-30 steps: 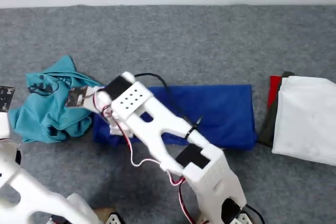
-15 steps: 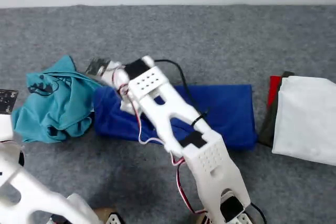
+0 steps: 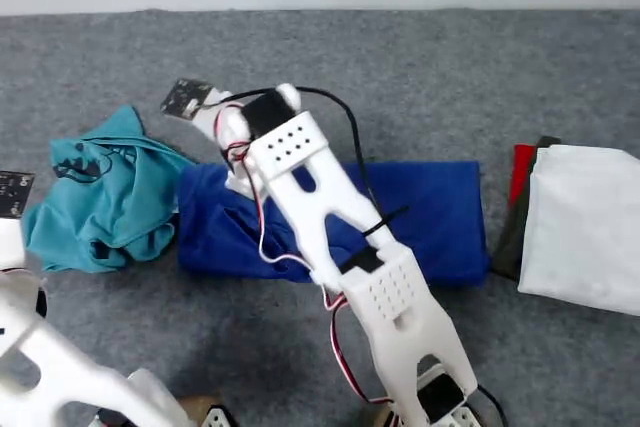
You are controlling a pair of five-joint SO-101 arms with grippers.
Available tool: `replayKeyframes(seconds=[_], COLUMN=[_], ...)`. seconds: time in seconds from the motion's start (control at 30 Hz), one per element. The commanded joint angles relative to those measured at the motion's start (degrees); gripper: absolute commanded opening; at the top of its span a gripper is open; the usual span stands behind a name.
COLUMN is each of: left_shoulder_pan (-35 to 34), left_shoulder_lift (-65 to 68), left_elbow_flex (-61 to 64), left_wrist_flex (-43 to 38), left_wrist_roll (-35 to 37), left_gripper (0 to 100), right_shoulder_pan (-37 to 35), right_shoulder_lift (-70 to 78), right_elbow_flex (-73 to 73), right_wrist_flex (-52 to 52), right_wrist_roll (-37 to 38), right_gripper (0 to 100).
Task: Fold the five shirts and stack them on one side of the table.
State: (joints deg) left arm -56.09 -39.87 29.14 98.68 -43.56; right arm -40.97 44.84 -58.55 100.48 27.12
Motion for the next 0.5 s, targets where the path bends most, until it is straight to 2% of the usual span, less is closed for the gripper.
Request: replayKeyframes(seconds=[0.0,0.13,0.23,0.47], left_shoulder_pan=[0.35,0.35,0.35,0.44], left_shoulder_lift=[-1.32,-1.32,-1.32,-1.32], left_elbow_flex=[-0.31,-0.31,-0.22,-0.22], left_wrist_flex=[-1.14,-1.23,-1.93,-2.02], left_wrist_roll=[-0.62,-0.62,-0.53,-0.53], left_gripper=[2,2,2,2], right_shoulder_pan=[-4.09,-8.31,-8.66,-0.57], right_shoulder_lift=[-9.89,-13.76,-11.65,-0.13], right_elbow_flex=[7.74,15.38,16.62,16.44], right_wrist_flex=[2.51,2.33,1.98,-5.23], right_wrist_roll=[-0.79,-0.79,-0.53,5.10], right_gripper=[0.9,0.9,0.9,0.9])
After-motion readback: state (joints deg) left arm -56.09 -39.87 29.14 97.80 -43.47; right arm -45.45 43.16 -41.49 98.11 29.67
